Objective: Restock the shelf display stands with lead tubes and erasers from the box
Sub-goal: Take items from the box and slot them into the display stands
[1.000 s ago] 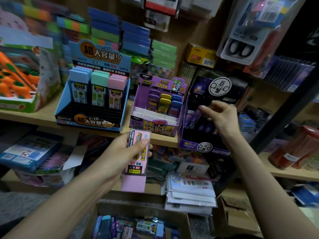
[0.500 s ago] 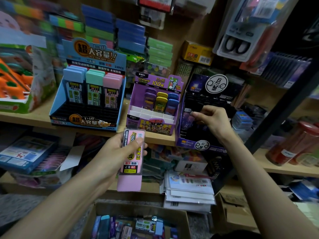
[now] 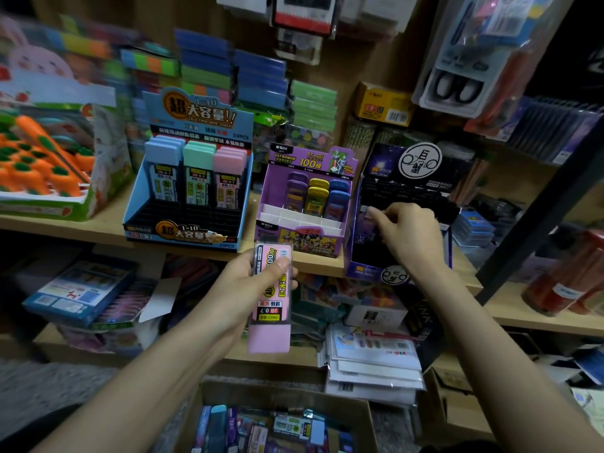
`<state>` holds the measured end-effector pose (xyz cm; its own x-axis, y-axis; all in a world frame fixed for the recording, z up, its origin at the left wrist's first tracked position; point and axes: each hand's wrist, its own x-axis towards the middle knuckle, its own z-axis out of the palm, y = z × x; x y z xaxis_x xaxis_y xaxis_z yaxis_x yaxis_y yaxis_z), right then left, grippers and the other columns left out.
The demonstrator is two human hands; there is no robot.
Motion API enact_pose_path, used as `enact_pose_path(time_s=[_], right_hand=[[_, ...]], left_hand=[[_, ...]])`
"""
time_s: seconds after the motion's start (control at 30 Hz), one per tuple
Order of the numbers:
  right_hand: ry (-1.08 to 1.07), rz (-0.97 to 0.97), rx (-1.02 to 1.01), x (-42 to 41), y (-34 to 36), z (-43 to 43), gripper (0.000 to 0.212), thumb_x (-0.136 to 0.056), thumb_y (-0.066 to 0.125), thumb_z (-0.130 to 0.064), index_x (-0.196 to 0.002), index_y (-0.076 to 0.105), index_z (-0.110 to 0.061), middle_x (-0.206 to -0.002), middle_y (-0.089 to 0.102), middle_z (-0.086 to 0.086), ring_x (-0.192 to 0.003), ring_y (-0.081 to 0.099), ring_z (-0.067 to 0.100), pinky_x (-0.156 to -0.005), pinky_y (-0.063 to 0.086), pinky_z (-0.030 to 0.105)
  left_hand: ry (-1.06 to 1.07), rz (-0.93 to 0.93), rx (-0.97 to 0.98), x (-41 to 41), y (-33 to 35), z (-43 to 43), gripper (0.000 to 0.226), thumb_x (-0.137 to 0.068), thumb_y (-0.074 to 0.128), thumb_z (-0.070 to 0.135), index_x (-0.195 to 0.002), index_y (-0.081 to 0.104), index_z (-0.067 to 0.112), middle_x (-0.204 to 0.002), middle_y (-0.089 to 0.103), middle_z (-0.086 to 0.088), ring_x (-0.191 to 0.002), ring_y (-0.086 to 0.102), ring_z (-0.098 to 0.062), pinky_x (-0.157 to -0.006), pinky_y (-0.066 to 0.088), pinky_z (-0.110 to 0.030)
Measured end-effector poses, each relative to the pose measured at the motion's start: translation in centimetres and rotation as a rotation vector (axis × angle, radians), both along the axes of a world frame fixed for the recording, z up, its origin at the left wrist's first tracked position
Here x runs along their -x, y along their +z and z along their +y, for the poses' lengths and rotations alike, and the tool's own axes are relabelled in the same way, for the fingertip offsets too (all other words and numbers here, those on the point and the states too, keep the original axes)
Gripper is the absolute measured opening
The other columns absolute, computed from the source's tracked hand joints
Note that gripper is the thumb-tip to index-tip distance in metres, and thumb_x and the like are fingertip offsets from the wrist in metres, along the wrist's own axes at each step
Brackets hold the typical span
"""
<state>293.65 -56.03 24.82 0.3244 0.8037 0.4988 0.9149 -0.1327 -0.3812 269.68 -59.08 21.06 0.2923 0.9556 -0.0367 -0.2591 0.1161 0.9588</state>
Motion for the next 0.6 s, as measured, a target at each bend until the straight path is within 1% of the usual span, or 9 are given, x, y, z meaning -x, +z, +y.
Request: enact_pose_path(time_s=[0.03,0.07,0.17,0.23,0.27,0.33,0.47,0.53,0.6], right_hand=[[0.033,0.004,-0.007,1.1,0.3,-0.7,0.042,-0.092,0.051,-0.047,-0.070,0.062,-0.014,-0.061,0.062,0.005,-0.061,0.059,0.022,-0.050,0.039,0.028],[0.125,0.079,0.017,2.5,0.5,-1.5,0.044,-0.093,0.048,-0.047,-0.067,0.060,-0.015,-0.058,0.061,0.004,-0.057,0.058,0.020,-0.048,0.037,0.026],[0.502,0.518,0.328,7.8,0.0,-4.2,0.050,-0.087,0.046,-0.057,-0.072,0.064,-0.013,-0.060,0.063,0.000,-0.054,0.058,0.009,-0.048,0.043,0.020],[0.679,0.682,0.527,10.4,-1.5,-5.8,0.037,-0.081,0.053,-0.056,-0.079,0.065,-0.021,-0.067,0.065,-0.006,-0.058,0.058,0.000,-0.051,0.043,0.012],[0.739,0.726,0.569,11.2,-2.3,-6.3,0.025,-0.081,0.060,-0.048,-0.082,0.065,-0.024,-0.071,0.066,-0.008,-0.062,0.060,-0.001,-0.054,0.045,0.011],[0.767,0.798,0.572,12.0,-3.6,-7.0,0.005,-0.084,0.067,-0.029,-0.088,0.064,-0.027,-0.080,0.069,-0.007,-0.069,0.063,0.001,-0.060,0.049,0.015],[0.738,0.923,0.501,12.1,-3.8,-7.0,0.009,-0.085,0.066,-0.016,-0.092,0.066,-0.022,-0.089,0.073,0.003,-0.076,0.068,0.010,-0.065,0.053,0.022],[0.714,1.068,0.455,12.2,-3.6,-6.8,0.009,-0.086,0.065,-0.010,-0.094,0.066,-0.015,-0.090,0.074,0.009,-0.076,0.069,0.017,-0.065,0.056,0.024],[0.713,1.229,0.390,12.3,-3.2,-6.3,0.011,-0.089,0.060,-0.007,-0.097,0.065,-0.010,-0.091,0.074,0.009,-0.081,0.071,0.019,-0.063,0.057,0.021]], left_hand=[[0.017,-0.015,0.003,0.0,0.0,0.0,0.009,-0.090,0.057,0.017,-0.097,0.062,0.017,-0.075,0.074,0.002,-0.067,0.070,-0.008,-0.053,0.054,-0.020],[0.040,-0.033,0.009,0.0,0.1,0.0,0.009,-0.090,0.056,0.018,-0.097,0.062,0.016,-0.072,0.073,0.003,-0.063,0.069,-0.007,-0.052,0.054,-0.020],[0.131,-0.117,0.024,0.3,0.5,0.2,0.011,-0.091,0.055,0.021,-0.096,0.063,0.015,-0.070,0.071,0.004,-0.060,0.066,-0.007,-0.053,0.055,-0.022],[0.187,-0.182,0.031,0.7,0.9,0.4,0.012,-0.092,0.054,0.020,-0.090,0.064,0.014,-0.069,0.070,0.002,-0.058,0.065,-0.008,-0.053,0.055,-0.023],[0.205,-0.197,0.037,1.0,1.1,0.4,0.012,-0.092,0.054,0.019,-0.089,0.064,0.014,-0.069,0.070,0.001,-0.058,0.066,-0.009,-0.054,0.056,-0.023],[0.209,-0.191,0.048,1.6,1.3,0.3,0.011,-0.092,0.054,0.020,-0.092,0.064,0.014,-0.073,0.071,0.000,-0.061,0.067,-0.009,-0.057,0.057,-0.025],[0.216,-0.187,0.060,3.0,1.6,0.0,0.010,-0.092,0.054,0.018,-0.095,0.061,0.012,-0.079,0.069,-0.005,-0.072,0.068,-0.016,-0.064,0.056,-0.033],[0.241,-0.187,0.058,3.9,1.8,-0.1,0.011,-0.092,0.053,0.018,-0.092,0.059,0.009,-0.081,0.067,-0.008,-0.077,0.065,-0.020,-0.073,0.054,-0.036],[0.248,-0.165,0.051,5.0,1.9,-0.1,0.013,-0.093,0.051,0.018,-0.095,0.058,0.007,-0.082,0.067,-0.008,-0.077,0.064,-0.019,-0.071,0.051,-0.033]])
